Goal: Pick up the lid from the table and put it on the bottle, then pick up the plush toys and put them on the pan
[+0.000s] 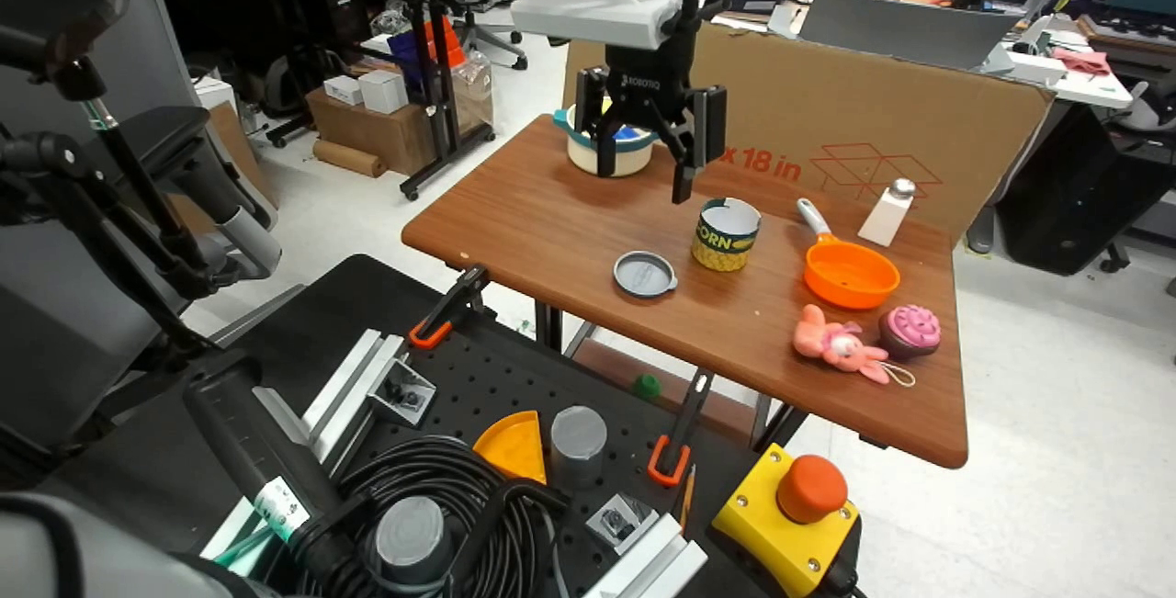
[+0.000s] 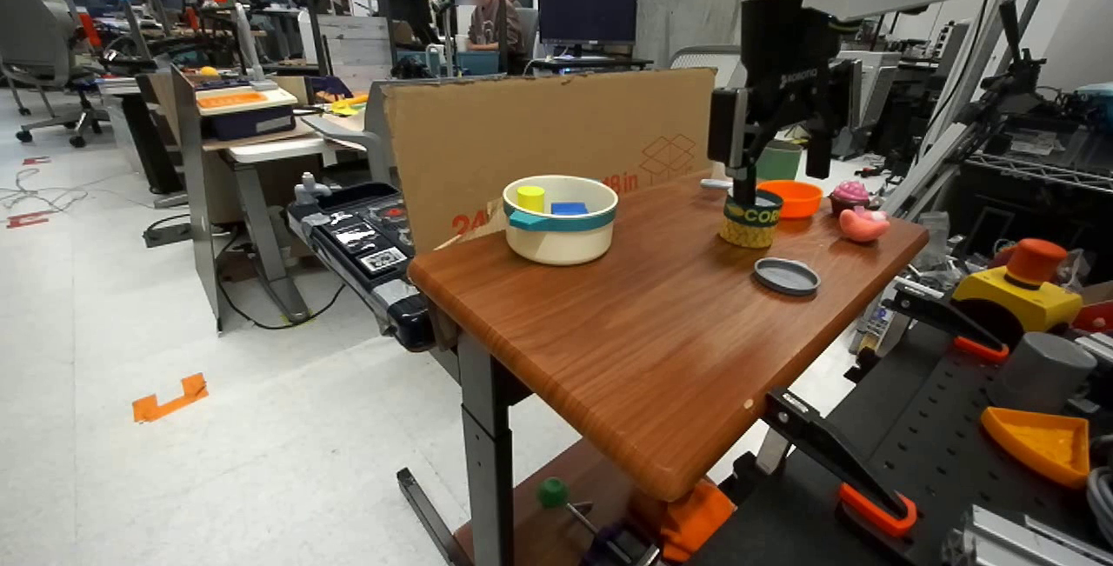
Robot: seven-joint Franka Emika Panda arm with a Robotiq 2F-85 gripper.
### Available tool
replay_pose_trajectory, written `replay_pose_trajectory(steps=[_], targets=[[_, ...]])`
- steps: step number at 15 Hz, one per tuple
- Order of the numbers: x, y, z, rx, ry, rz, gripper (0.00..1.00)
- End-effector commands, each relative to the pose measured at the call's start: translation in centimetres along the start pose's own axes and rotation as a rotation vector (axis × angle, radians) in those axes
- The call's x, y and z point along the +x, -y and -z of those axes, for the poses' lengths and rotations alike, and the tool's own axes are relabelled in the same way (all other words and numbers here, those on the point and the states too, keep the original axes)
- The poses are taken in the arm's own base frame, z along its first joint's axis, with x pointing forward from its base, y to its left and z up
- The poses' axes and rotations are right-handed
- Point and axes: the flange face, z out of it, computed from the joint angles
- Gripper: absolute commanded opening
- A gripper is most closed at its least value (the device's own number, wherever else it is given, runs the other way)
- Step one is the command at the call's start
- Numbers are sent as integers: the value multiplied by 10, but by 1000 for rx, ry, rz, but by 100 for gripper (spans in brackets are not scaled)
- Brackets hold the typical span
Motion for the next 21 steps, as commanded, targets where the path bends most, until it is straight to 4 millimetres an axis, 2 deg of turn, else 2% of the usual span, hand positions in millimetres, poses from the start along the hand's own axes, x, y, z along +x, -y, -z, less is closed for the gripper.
replay_pose_trajectory(steps=[1, 5, 11, 21], targets=[[-4, -8, 0, -16, 0, 55, 100], [0, -22, -6, -41, 2, 49, 100], [0, -24, -18, -26, -9, 48, 100], [8, -33, -55, -83, 55, 7, 100]])
